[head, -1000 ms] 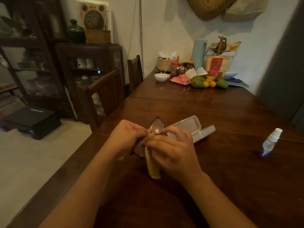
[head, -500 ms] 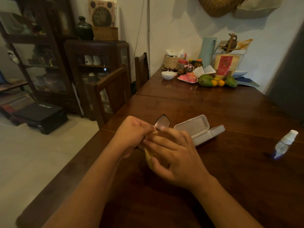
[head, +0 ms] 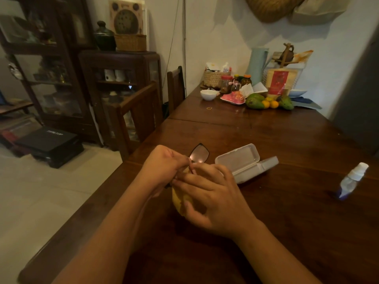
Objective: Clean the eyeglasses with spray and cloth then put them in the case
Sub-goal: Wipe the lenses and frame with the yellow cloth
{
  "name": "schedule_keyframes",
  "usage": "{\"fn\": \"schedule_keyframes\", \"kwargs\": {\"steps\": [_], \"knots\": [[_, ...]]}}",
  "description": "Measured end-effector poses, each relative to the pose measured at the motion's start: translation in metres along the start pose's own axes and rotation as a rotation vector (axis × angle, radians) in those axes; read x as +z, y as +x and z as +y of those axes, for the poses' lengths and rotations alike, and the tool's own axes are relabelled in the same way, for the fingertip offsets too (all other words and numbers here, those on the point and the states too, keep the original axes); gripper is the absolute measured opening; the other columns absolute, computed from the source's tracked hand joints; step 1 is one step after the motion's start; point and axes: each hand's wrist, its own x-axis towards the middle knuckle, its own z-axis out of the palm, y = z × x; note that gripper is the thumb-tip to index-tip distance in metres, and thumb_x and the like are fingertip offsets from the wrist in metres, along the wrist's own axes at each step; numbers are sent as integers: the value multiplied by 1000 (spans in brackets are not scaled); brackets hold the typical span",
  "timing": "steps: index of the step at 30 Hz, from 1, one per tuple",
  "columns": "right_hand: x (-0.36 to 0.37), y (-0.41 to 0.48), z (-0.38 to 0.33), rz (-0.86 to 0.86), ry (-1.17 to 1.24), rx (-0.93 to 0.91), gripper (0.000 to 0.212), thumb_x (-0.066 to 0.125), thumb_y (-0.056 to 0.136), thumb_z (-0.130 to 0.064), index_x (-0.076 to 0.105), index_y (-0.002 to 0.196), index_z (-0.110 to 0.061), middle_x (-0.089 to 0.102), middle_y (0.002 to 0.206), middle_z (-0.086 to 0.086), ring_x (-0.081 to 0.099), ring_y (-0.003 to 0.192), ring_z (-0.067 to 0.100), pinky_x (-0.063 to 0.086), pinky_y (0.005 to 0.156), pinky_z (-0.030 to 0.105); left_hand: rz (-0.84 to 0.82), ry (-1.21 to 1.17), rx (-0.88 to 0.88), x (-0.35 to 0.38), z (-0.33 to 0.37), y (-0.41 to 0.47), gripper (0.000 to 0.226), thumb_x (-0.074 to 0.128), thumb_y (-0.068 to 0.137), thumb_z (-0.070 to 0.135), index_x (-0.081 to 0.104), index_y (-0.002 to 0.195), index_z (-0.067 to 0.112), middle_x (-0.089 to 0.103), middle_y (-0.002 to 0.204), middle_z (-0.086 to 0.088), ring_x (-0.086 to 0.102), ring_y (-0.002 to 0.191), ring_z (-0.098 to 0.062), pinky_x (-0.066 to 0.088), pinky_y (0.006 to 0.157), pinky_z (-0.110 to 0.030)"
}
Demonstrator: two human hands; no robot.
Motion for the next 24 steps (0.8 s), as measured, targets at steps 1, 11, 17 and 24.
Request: {"fn": "schedule_keyframes", "kwargs": {"steps": [1, 11, 17, 24], "knots": [[-2, -1, 3, 13, 4, -16, 45, 54, 94, -43, 60, 137, -33, 58, 142, -15, 37, 140, 13, 21, 110, 33, -4, -1, 1, 0, 0, -1, 25, 65, 91, 10, 76, 72, -1, 74, 69, -18, 63, 63, -27, 50, 60, -31], [1, -1, 0, -15, 15, -15, 48, 55, 93, -44, 57, 140, -32, 54, 146, -15, 34, 143, 13, 23, 109, 35, 4, 17, 3, 1, 3, -1, 24, 65, 92, 11, 76, 76, -4, 72, 76, -27, 62, 66, -29, 48, 67, -37], [-6, -5, 12, 117, -25, 55, 41, 55, 93, -38, 66, 131, -31, 62, 137, -15, 41, 140, 16, 33, 103, 42, 27, 52, 68, 2, 3, -3, 25, 65, 90, 8, 73, 73, -8, 63, 71, -39, 52, 64, -31, 42, 64, -40], [0, -2, 3, 37, 46, -6, 44, 56, 92, -39, 62, 135, -30, 58, 141, -13, 36, 144, 13, 26, 108, 35, -24, 73, 69, 0, 1, -1, 26, 64, 91, 12, 77, 71, 1, 69, 62, -14, 59, 53, -19, 46, 57, -29]]}}
